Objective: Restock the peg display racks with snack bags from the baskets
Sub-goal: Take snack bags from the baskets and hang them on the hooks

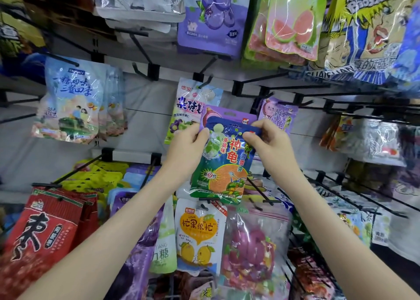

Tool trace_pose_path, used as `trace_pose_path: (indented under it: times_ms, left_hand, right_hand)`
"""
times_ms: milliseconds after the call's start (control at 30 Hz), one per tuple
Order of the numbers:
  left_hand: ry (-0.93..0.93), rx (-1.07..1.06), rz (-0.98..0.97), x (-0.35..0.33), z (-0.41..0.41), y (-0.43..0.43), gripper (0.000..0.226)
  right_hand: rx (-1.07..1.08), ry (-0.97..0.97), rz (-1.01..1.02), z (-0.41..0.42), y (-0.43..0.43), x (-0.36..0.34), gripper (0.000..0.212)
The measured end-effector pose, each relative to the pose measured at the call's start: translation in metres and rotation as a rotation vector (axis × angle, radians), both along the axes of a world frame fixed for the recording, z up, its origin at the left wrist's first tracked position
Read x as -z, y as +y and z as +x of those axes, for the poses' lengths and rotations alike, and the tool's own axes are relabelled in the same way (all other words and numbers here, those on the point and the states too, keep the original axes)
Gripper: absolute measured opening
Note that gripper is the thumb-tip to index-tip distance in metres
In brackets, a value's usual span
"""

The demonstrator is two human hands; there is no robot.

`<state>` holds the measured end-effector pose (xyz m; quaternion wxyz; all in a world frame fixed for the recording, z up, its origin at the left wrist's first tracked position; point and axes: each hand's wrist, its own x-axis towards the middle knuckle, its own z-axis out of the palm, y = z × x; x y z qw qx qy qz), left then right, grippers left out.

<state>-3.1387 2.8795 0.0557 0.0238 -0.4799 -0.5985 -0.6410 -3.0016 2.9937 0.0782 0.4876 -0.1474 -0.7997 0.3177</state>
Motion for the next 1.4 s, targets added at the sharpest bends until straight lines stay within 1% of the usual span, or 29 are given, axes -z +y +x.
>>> trace_pose_path:
  times_ms: [100, 167, 267, 333, 400, 467, 533, 600, 667, 767, 867, 900, 1000, 1033, 1067, 1133, 1200, 1300, 1400]
  left_hand:
    - [0.059, 0.045, -0.014, 0.000, 0.009, -0.001, 0.027]
    - [0.093, 0.041, -0.006, 0.000, 0.014, -0.002, 0.022]
    - [0.039, 0.034, 0.069, -0.003, 0.017, -0.002, 0.021]
    - [-0.004, 0.005, 0.108, -0.008, 0.017, -0.003, 0.030]
    - [-0.032, -0.011, 0.116, -0.012, 0.017, -0.004, 0.039]
    - [-0.065, -0.005, 0.131, -0.016, 0.021, -0.008, 0.041]
    - [-0.113, 0.003, 0.141, -0.018, 0.024, -0.007, 0.040]
    - [-0.153, 0.020, 0.151, -0.019, 0.025, -0.005, 0.039]
    - [-0.170, 0.049, 0.155, -0.020, 0.027, -0.003, 0.039]
    - [-0.172, 0.062, 0.134, -0.021, 0.030, 0.000, 0.036]
    - [-0.166, 0.099, 0.123, -0.022, 0.033, 0.003, 0.047]
    - [-0.165, 0.112, 0.122, -0.021, 0.033, 0.005, 0.046]
    - [-0.166, 0.151, 0.134, -0.022, 0.035, 0.010, 0.028]
    - [-0.157, 0.149, 0.133, -0.021, 0.036, 0.012, 0.026]
    - [-0.145, 0.152, 0.131, -0.021, 0.036, 0.014, 0.028]
    - [-0.120, 0.151, 0.121, -0.020, 0.037, 0.018, 0.032]
    - [-0.096, 0.132, 0.120, -0.021, 0.041, 0.021, 0.029]
    - [-0.076, 0.116, 0.129, -0.023, 0.047, 0.027, 0.036]
    - [-0.046, 0.098, 0.118, -0.028, 0.052, 0.034, 0.038]
  right_hand:
    - [0.078, 0.017, 0.076, -0.004, -0.003, -0.001, 0.020]
    - [0.130, 0.063, 0.142, -0.008, -0.006, -0.002, 0.015]
    - [0.157, 0.131, 0.204, -0.013, -0.012, -0.007, 0.012]
    - [0.131, 0.155, 0.192, -0.015, -0.014, -0.011, 0.012]
    - [0.083, 0.184, 0.129, -0.015, -0.017, -0.015, 0.012]
    - [0.049, 0.208, 0.110, -0.013, -0.021, -0.020, 0.015]
    - [-0.011, 0.223, 0.113, -0.011, -0.024, -0.024, 0.025]
    - [-0.025, 0.171, 0.154, -0.007, -0.026, -0.026, 0.032]
    - [-0.006, 0.101, 0.204, -0.003, -0.026, -0.027, 0.032]
    - [0.004, 0.062, 0.204, 0.002, -0.022, -0.028, 0.037]
    - [-0.006, 0.034, 0.203, 0.006, -0.017, -0.031, 0.038]
    - [-0.008, 0.023, 0.205, 0.008, -0.016, -0.031, 0.038]
    - [-0.006, 0.006, 0.191, 0.012, -0.015, -0.034, 0.038]
    - [-0.008, 0.005, 0.174, 0.013, -0.014, -0.035, 0.038]
    - [-0.019, 0.007, 0.141, 0.014, -0.014, -0.035, 0.036]
    - [-0.036, 0.022, 0.040, 0.015, -0.011, -0.036, 0.026]
    - [-0.020, 0.042, -0.040, 0.016, -0.007, -0.036, 0.016]
    - [0.011, 0.043, -0.055, 0.020, 0.000, -0.037, 0.015]
    - [0.022, 0.098, -0.066, 0.027, 0.006, -0.037, 0.017]
